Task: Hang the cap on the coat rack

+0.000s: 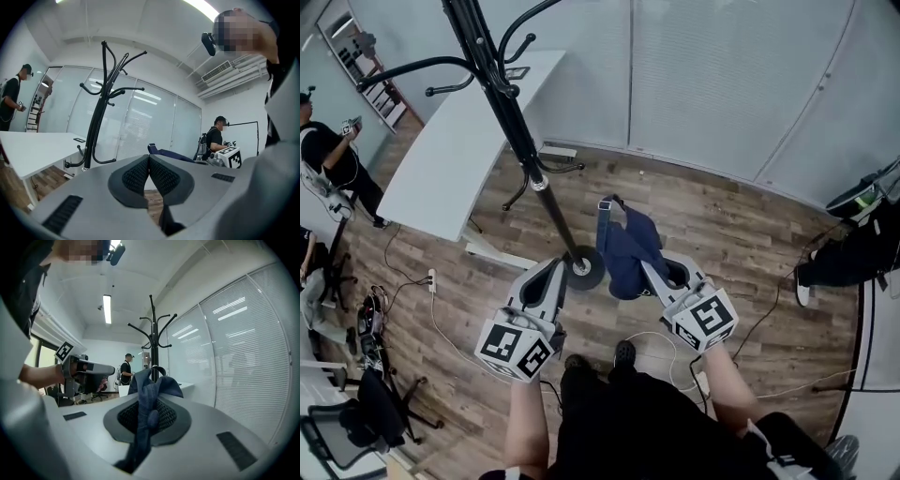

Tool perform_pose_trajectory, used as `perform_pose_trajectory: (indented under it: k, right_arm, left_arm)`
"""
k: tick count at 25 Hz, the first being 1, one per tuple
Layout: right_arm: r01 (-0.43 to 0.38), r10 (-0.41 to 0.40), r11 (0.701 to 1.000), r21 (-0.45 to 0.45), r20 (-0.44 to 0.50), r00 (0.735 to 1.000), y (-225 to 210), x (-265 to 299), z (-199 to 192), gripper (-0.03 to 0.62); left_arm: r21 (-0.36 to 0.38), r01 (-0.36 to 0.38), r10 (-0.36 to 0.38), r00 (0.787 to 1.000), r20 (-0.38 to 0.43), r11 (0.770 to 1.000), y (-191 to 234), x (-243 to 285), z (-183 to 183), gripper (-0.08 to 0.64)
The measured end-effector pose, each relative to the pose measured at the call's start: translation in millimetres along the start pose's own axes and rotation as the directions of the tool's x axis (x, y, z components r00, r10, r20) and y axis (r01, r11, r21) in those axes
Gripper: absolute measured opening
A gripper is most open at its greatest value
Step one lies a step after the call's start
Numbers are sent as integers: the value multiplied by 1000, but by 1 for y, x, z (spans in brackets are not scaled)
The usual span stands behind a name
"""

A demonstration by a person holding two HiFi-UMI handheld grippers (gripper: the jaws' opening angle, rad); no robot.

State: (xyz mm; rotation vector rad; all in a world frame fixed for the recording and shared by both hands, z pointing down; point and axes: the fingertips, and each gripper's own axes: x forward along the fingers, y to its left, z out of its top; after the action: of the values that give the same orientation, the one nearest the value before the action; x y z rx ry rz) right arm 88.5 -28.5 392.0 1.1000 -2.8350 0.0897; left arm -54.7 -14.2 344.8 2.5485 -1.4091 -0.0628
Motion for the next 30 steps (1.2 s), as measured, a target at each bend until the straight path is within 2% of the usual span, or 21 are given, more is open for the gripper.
perform_pose_trajectory:
  k: [10, 19, 25, 30]
  right_arm:
    - [8, -5, 999, 50, -52, 999, -10, 22, -23, 37]
    - [50, -50, 999, -7, -86, 995, -31, 60, -14, 37]
    - [64, -65, 998, -15, -117, 991, -47, 99, -16, 37]
    - [75, -78, 997, -28, -148, 986, -55, 124, -26, 37]
  left_arm:
    - [-32, -45, 44, 998, -35, 998, 31, 1, -15, 15]
    - [-27, 7, -8, 1000, -9, 1000, 68, 28, -2, 15]
    - [-19, 24, -24, 999, 30, 1000, 106, 53, 24, 15]
    - [-16, 74, -73, 997, 28, 997, 125, 75, 22, 15]
